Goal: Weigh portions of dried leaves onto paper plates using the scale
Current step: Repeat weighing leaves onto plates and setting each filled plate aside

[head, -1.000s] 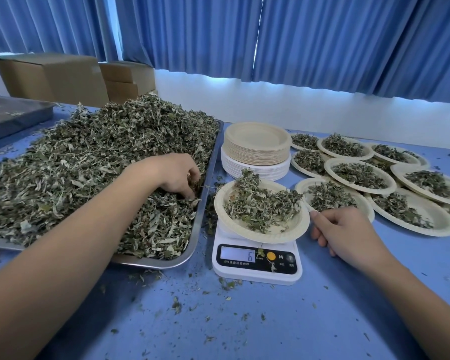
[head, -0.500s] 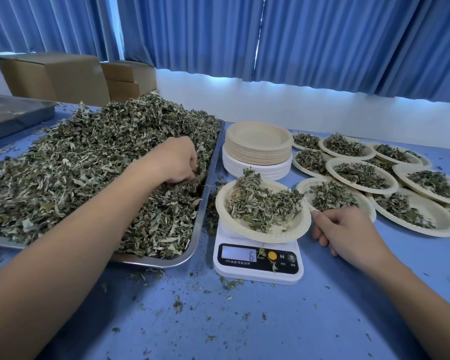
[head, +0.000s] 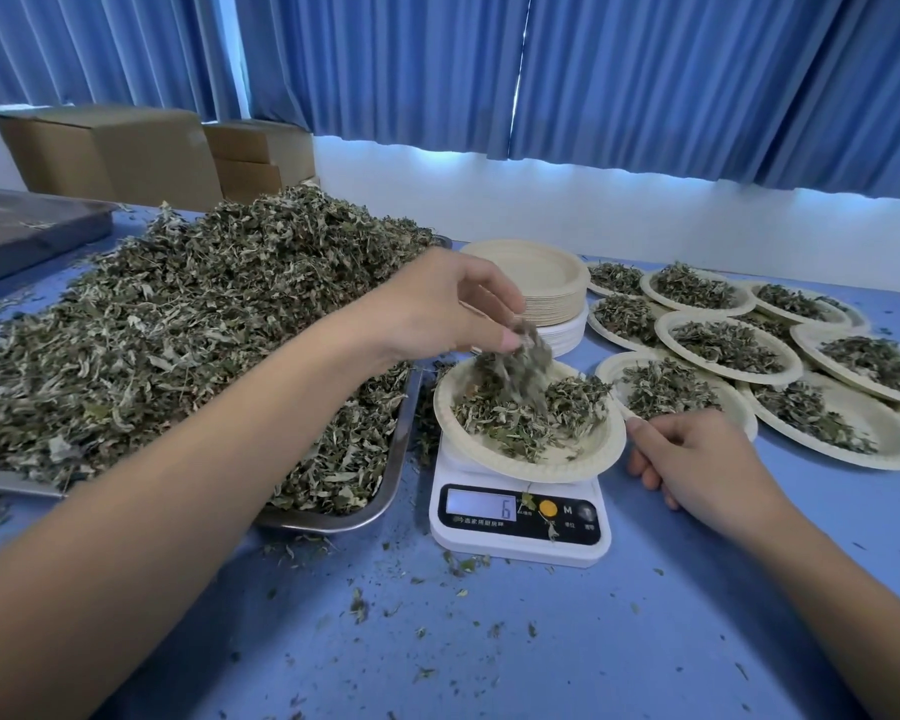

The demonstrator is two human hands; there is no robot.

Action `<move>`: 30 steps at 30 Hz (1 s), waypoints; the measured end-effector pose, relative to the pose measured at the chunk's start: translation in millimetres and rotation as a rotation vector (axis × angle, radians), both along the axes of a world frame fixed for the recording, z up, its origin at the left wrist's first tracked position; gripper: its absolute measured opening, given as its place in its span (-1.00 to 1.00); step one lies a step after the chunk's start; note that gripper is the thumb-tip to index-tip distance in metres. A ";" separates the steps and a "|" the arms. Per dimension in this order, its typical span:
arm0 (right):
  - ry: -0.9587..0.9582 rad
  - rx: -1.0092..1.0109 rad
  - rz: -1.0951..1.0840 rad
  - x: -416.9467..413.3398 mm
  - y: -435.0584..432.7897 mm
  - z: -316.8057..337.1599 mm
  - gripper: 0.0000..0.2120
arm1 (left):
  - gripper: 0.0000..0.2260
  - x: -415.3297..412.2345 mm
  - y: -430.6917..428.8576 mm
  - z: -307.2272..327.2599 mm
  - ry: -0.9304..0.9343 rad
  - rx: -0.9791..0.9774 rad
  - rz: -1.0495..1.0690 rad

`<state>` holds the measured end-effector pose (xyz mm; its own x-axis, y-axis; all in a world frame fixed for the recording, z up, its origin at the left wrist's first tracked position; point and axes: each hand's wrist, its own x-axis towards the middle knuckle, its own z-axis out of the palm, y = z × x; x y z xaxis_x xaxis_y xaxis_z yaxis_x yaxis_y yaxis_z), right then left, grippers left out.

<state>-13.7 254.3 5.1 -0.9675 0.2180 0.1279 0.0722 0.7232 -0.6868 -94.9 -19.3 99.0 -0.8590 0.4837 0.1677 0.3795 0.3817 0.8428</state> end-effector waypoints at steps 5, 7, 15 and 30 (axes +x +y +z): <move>0.000 -0.008 -0.001 0.5 -0.2 0.2 -0.55 | -0.82 -8.0 -10.8 3.9 0.068 -0.079 0.098; -0.001 -0.008 -0.003 0.2 -0.2 -0.1 -0.54 | -0.83 -15.0 -18.9 5.2 0.163 -0.233 0.180; -0.002 0.000 0.002 -0.6 1.1 -1.3 -0.54 | -0.82 -35.2 -45.8 -15.7 0.024 -0.927 0.156; 0.181 -0.130 -0.046 -0.8 1.7 -1.3 -0.56 | -0.90 -32.9 -22.6 -20.4 0.186 -0.511 0.223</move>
<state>-14.5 256.0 3.8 -0.9200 0.2877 0.2661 -0.0294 0.6264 -0.7789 -127.8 -41.9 78.6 -0.9278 0.3535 0.1191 0.3673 0.8096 0.4579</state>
